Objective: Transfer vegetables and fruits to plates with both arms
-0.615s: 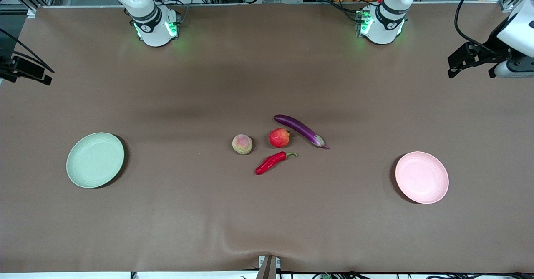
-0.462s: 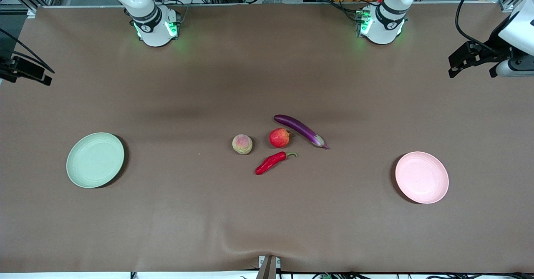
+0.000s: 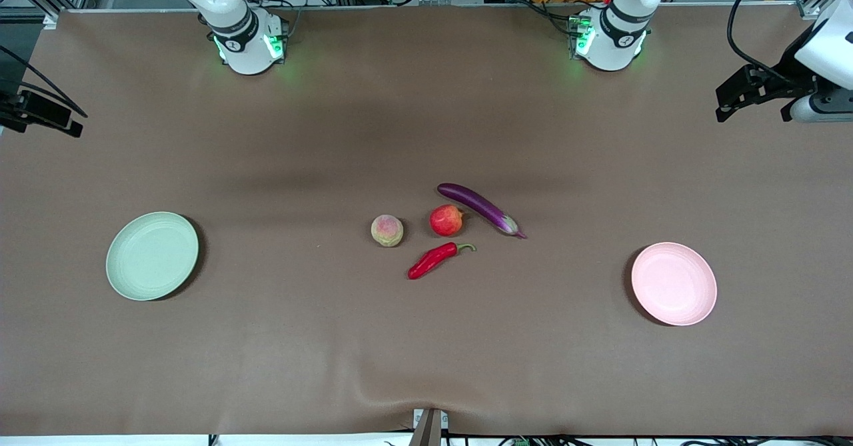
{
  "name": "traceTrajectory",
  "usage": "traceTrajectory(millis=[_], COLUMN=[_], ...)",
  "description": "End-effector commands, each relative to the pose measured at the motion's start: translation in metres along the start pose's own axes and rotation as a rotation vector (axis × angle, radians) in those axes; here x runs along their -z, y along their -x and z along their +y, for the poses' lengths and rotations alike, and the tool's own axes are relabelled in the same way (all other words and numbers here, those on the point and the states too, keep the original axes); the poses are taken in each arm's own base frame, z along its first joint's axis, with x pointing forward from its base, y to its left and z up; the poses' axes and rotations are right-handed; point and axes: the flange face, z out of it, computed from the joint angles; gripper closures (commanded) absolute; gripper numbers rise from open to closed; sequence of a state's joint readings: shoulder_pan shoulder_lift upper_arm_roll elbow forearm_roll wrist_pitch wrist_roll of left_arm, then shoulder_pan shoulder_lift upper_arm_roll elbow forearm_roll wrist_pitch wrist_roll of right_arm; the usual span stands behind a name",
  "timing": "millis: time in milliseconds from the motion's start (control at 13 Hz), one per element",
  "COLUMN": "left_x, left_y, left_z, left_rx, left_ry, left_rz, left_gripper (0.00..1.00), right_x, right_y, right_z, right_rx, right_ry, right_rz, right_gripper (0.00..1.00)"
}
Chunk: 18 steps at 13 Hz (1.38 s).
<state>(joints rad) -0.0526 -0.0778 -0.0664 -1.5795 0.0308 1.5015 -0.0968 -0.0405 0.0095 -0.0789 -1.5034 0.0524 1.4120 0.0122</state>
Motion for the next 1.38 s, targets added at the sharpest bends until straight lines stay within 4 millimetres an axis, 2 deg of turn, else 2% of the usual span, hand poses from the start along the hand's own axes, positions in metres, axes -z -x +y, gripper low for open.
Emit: traceTrajectory(millis=[0,462,692,846,1000,1077,1308], left_x=[0.001,-0.006,-0.013,-0.025,-0.044,-0.059,-0.132], left_y=[0.003,0.000,-0.001,0.000,0.000,-0.001,0.004], left_z=[-0.003,-0.008,-0.007,-0.003,0.009,0.024,0.069], left_rx=[-0.001,0.009,0.010,0.011,0.102,0.128,0.197], left_ry=[-0.016,-0.016,-0.017,-0.021,-0.030,-0.034,-0.037], left_rz=[-0.021,-0.034,-0.045,-0.070,-0.094,-0.096,-0.102], left_gripper=[0.00,0.00,0.00,0.00,0.00,0.00,0.00], right_x=[-0.001,-0.003,-0.014,-0.019,-0.028,-0.030,-0.040], right_y=[0.001,0.002,-0.006,-0.009,-0.014,-0.014,-0.017], right_z=[-0.001,0.000,-0.008,-0.018,-0.012,-0.010,-0.018], right_rx=[-0.007,-0.006,0.002,-0.012,-0.025,-0.033,-0.105], right_ry=[0.000,-0.004,-0.010,-0.057,-0.060,-0.063,-0.093], right_rz=[-0.005,-0.017,-0.033,-0.043,-0.066,-0.070,-0.096], right_gripper=[0.00,0.00,0.00,0.00,0.00,0.00,0.00])
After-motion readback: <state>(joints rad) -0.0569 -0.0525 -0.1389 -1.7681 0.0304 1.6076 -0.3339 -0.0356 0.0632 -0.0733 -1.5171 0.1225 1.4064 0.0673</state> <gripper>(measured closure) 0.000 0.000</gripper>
